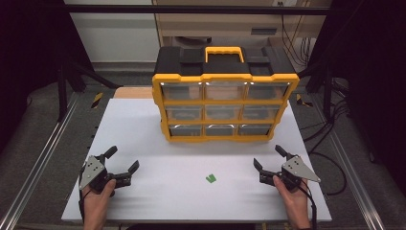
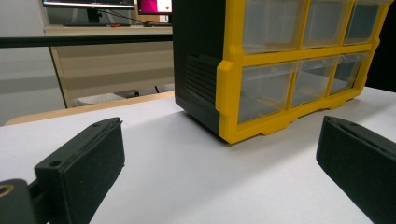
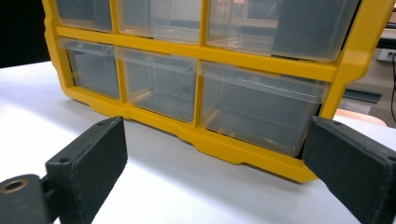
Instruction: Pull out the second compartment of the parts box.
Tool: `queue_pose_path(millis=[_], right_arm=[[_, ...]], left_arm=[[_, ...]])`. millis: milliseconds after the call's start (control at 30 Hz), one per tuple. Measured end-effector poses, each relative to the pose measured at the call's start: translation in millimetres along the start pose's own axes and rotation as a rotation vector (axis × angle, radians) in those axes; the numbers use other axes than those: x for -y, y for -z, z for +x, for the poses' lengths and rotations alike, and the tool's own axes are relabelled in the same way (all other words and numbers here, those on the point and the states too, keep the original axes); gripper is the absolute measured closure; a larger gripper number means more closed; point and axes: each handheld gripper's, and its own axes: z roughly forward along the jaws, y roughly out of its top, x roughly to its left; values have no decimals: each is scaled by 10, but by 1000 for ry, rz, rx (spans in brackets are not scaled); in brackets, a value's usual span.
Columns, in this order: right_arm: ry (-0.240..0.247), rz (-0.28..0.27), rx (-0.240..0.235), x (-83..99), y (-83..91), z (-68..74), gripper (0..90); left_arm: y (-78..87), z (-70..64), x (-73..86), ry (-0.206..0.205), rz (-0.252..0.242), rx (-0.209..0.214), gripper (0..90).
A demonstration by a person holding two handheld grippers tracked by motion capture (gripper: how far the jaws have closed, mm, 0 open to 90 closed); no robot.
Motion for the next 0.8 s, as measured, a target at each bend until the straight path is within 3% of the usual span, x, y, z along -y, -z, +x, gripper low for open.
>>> queue_pose_path(millis=[333,500,533,567,700,733,767,800], right_arm=[[37,38,26,6,-38,53,44],[183,123,81,-115,-114,189,53],[183,123,81,-115,-114,189,53],[248,160,105,-188,-153,250,60],[386,215,157,-349,-224,326,73],[386,215,157,-349,-224,326,73],[451,233,177,-447,-267,349,77],[478,237,181,-480,-282,351,78]], left_arm=[[-22,-7,9,-11,12,-1,9],[-25,4,18,-23,23,-7,9],[-25,7,19,-23,22,-9,9],[-21,11,17,-24,22,-12,9],[-24,15,19,-25,24,-12,9],[-24,15,19,-25,24,-12,9],[-27,15,20,-25,25,-13,9],[-27,15,20,-25,25,-13,9]])
